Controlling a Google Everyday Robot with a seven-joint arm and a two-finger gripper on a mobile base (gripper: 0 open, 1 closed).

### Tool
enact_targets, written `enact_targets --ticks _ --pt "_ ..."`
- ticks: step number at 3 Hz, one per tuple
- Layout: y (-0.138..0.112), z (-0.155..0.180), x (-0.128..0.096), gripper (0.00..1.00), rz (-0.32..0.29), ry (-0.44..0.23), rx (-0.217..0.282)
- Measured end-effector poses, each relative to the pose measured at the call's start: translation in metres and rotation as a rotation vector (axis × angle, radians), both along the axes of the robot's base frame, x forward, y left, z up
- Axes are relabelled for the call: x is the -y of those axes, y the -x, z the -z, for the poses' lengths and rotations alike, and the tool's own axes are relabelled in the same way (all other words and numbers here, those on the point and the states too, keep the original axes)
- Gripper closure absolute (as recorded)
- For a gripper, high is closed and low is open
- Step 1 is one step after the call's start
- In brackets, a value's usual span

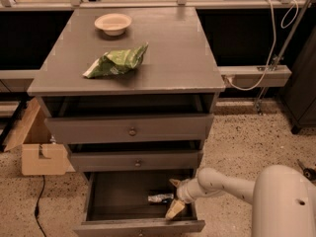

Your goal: Pick redbull can from bottom drawer and place on counter

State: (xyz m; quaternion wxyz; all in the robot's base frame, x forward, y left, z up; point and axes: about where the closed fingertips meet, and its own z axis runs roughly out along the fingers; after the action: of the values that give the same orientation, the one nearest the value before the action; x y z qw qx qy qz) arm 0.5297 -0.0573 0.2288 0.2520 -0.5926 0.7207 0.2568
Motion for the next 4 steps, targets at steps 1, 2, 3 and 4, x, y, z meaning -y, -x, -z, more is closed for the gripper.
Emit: enact_targets --ticks 1,2,3,4 --pt "-0.02 0.025 -0.008 0.0 0.0 -0.004 0.021" --pt "-0.039 0.042 -0.014 0.0 0.004 -0.001 0.035" --pt "-0.048 0.064 -0.019 0.0 0.003 0.015 0.025" --pt "-0.049 0.087 -0.027 0.19 -0.004 0.015 0.0"
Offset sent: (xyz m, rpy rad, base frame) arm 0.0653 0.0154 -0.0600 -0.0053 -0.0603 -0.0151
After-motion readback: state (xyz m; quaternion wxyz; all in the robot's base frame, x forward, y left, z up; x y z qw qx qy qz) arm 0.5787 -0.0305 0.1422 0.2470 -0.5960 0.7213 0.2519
